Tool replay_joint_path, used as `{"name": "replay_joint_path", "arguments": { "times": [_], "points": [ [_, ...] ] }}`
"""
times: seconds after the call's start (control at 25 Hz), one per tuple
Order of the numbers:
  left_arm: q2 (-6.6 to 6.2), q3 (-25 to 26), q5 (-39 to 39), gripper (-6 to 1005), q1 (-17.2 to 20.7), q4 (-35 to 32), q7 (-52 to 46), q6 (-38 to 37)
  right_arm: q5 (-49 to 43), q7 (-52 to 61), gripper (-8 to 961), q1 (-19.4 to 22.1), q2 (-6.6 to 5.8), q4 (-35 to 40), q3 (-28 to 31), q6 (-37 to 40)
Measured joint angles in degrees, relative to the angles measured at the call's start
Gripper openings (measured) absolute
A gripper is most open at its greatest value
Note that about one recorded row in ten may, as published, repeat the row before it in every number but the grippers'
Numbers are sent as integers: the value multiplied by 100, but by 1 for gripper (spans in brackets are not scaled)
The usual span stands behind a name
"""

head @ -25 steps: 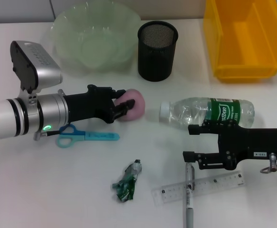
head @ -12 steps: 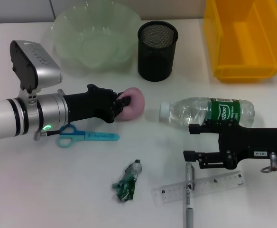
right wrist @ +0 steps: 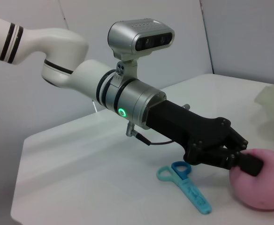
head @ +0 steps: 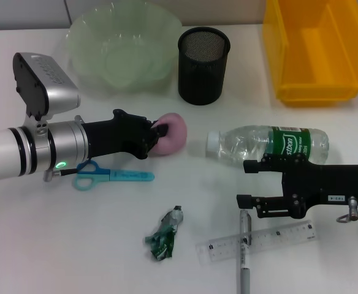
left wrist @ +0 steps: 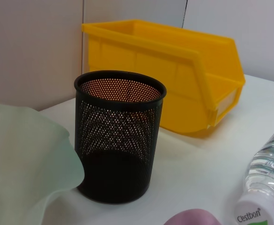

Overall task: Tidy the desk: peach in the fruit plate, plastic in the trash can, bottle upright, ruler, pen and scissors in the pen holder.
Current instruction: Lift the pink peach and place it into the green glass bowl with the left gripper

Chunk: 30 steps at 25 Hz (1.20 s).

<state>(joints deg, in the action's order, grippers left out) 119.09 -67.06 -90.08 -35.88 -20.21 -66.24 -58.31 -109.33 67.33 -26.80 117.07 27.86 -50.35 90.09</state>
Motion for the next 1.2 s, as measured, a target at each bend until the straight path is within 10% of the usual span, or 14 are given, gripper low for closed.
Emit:
{"name": "replay_joint_path", "arguments": {
  "times": [0.56, 1.2],
  "points": [
    [0, 68, 116, 44, -2, -16, -8, -177, 0, -51, 771, -12, 4, 0, 28, 0],
    [11, 37, 2796, 47, 175, 131, 1062, -1689, 0, -71, 771, -44, 9, 0, 35, -10]
  ]
}}
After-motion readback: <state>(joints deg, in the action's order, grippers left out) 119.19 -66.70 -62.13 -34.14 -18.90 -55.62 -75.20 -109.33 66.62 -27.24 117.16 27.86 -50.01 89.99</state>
